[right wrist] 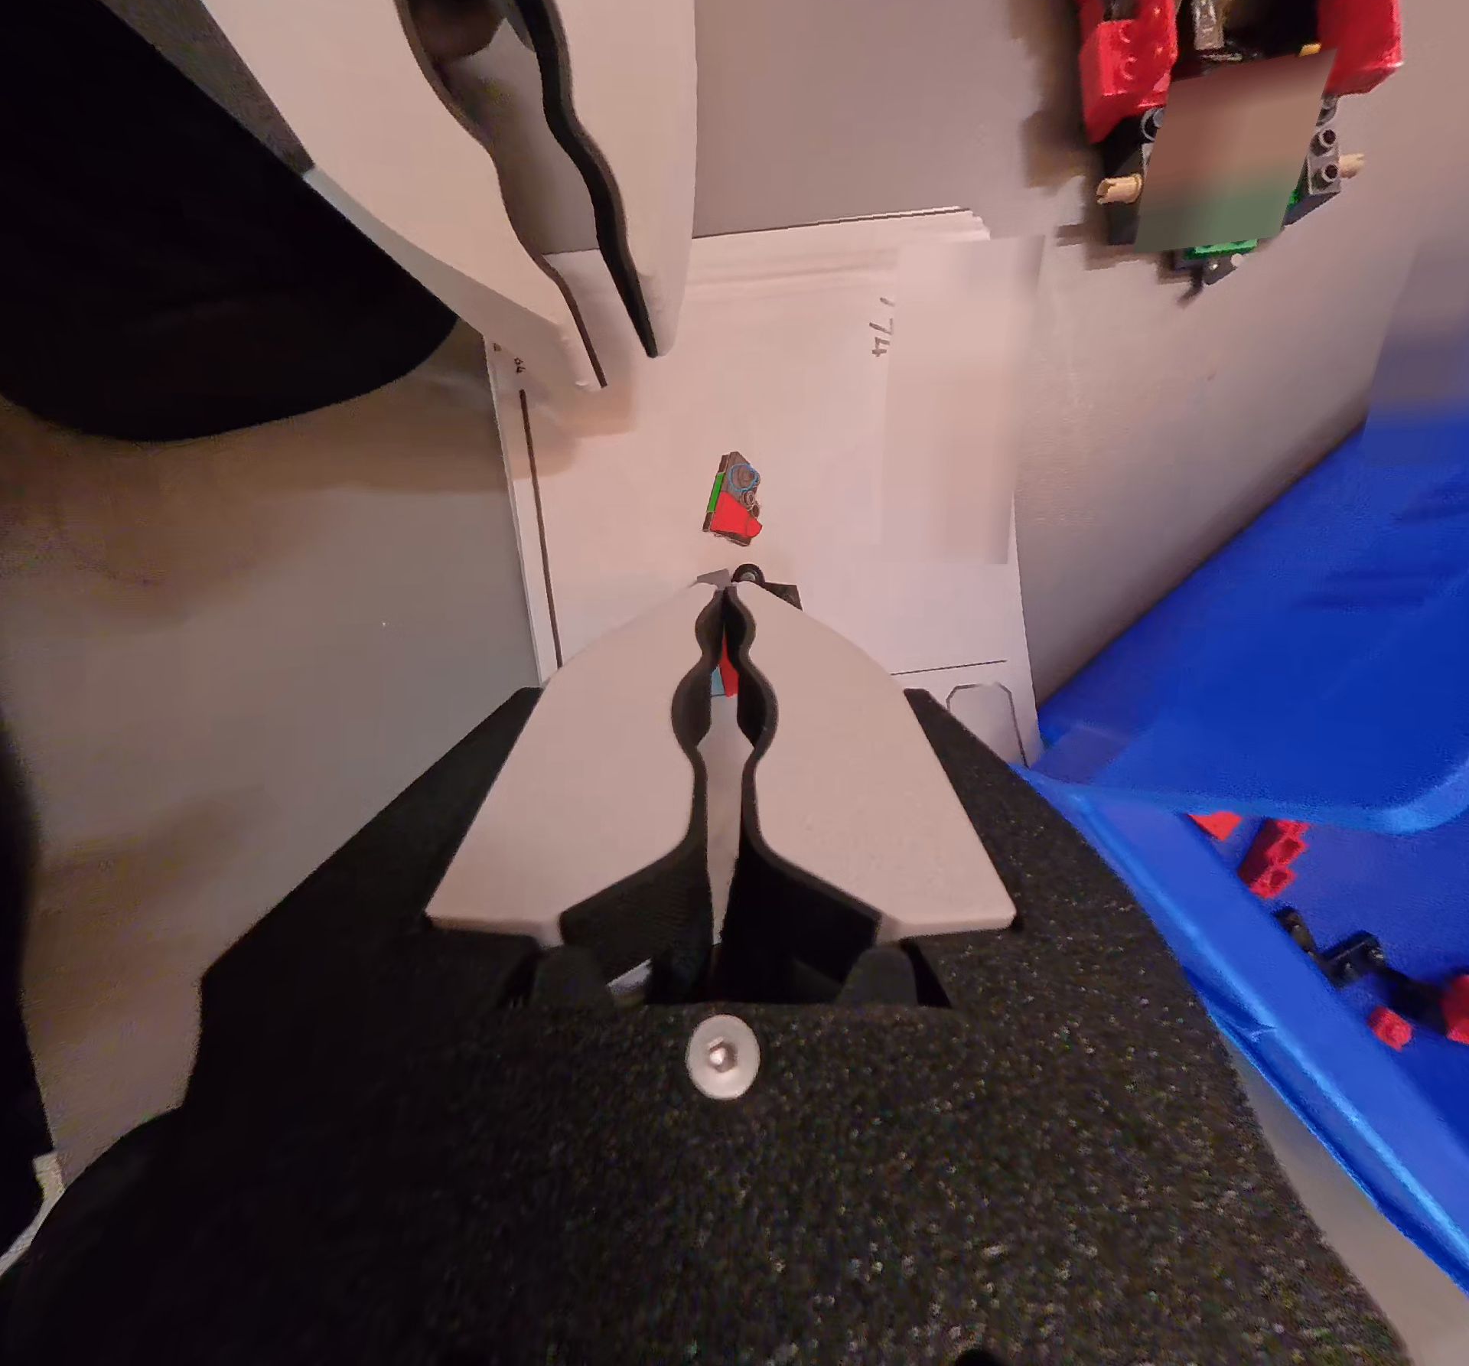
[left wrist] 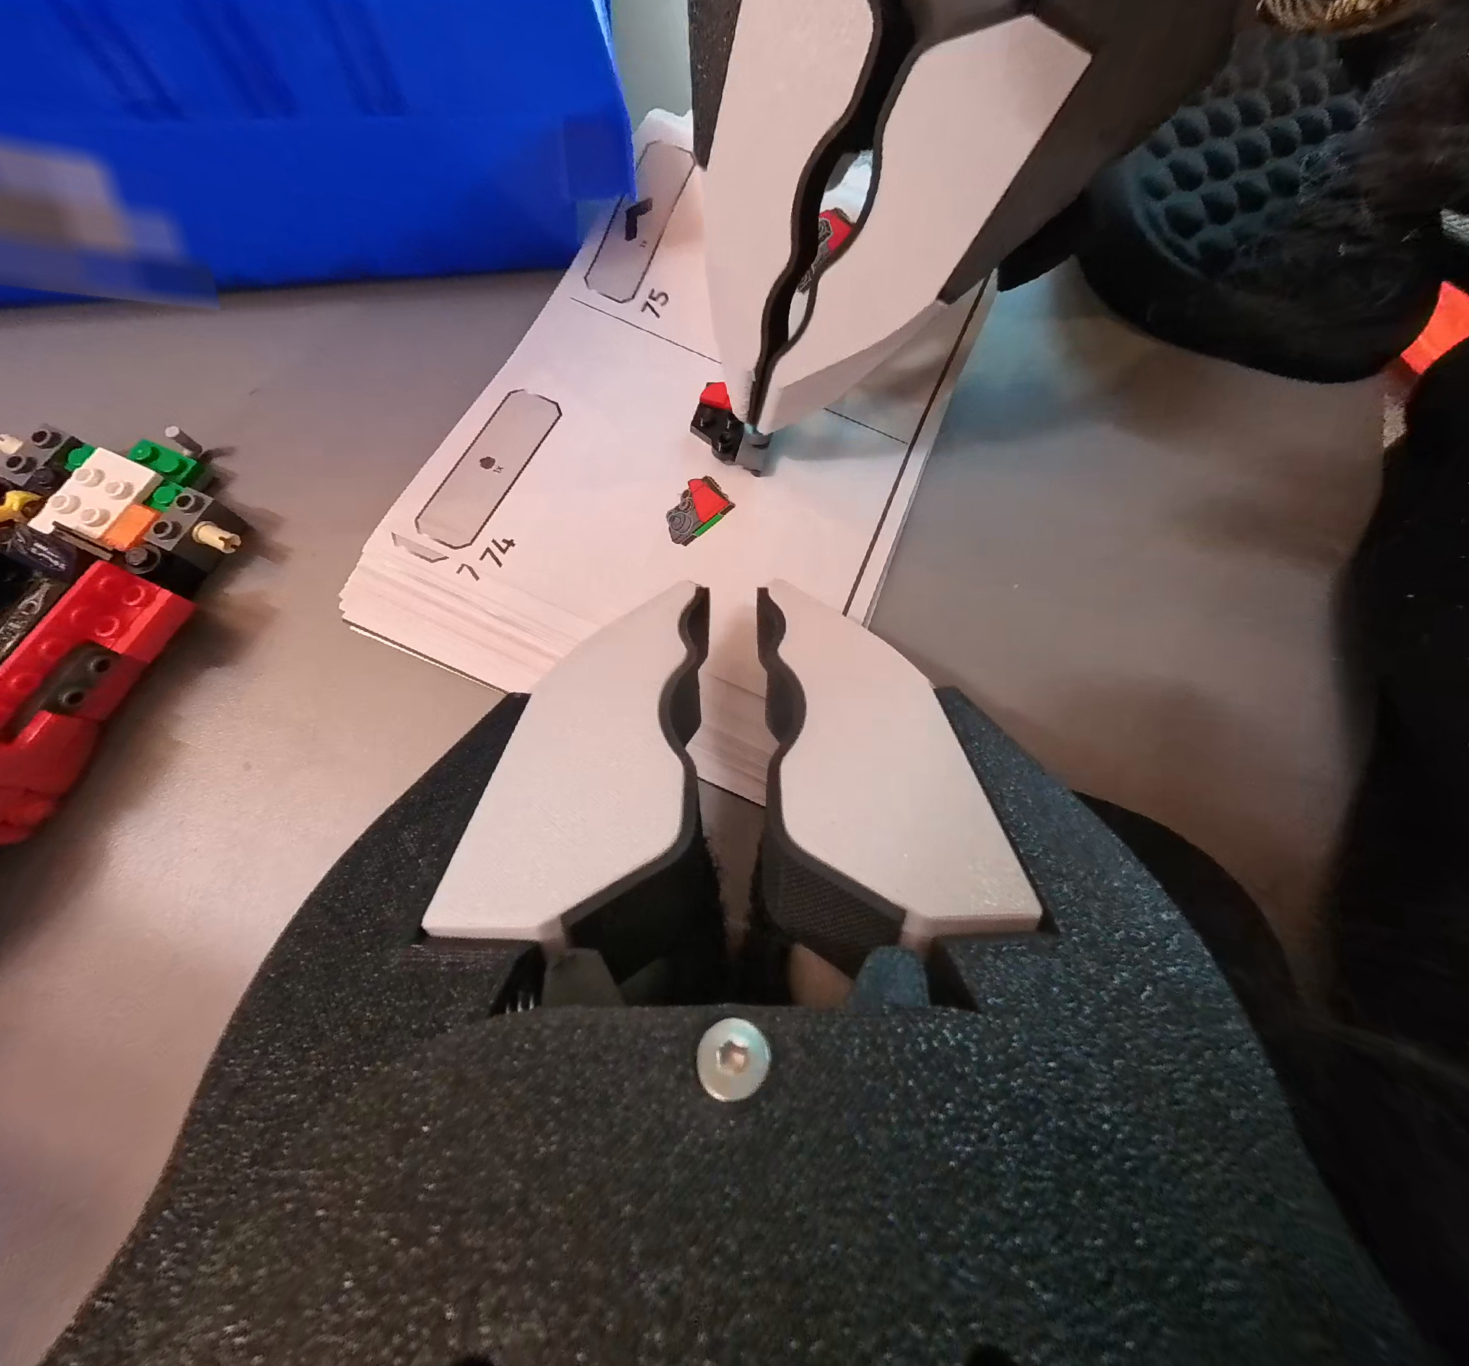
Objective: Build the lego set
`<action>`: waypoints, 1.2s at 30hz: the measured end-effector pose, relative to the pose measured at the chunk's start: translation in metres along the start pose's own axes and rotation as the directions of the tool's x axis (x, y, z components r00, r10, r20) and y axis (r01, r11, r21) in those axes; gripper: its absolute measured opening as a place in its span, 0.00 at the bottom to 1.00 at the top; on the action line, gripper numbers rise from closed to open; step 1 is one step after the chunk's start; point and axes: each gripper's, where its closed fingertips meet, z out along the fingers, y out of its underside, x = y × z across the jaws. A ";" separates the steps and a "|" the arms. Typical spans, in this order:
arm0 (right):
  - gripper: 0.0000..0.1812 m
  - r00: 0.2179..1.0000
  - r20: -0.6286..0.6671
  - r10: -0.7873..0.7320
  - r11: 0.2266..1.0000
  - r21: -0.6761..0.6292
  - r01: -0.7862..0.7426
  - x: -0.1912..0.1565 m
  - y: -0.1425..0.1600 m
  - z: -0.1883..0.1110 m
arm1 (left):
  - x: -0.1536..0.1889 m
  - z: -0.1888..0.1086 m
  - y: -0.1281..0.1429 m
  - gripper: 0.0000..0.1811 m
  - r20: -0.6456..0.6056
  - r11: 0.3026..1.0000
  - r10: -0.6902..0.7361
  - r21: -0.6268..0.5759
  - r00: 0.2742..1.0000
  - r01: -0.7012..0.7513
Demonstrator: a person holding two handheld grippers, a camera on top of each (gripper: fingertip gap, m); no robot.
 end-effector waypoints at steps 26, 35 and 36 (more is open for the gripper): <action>0.10 0.996 0.060 0.069 0.994 0.083 -0.074 -0.005 -0.009 -0.016 | -0.001 -0.003 -0.003 0.04 0.007 0.999 -0.008 0.033 1.000 0.008; 0.25 0.995 -0.049 0.090 0.995 0.058 -0.087 0.008 -0.007 0.003 | -0.001 -0.002 -0.003 0.05 0.008 1.000 -0.007 0.024 1.000 0.007; 0.25 0.994 -0.058 0.096 0.994 0.059 -0.092 0.009 -0.009 0.006 | -0.001 -0.002 -0.002 0.05 0.008 1.000 -0.008 0.023 1.000 0.008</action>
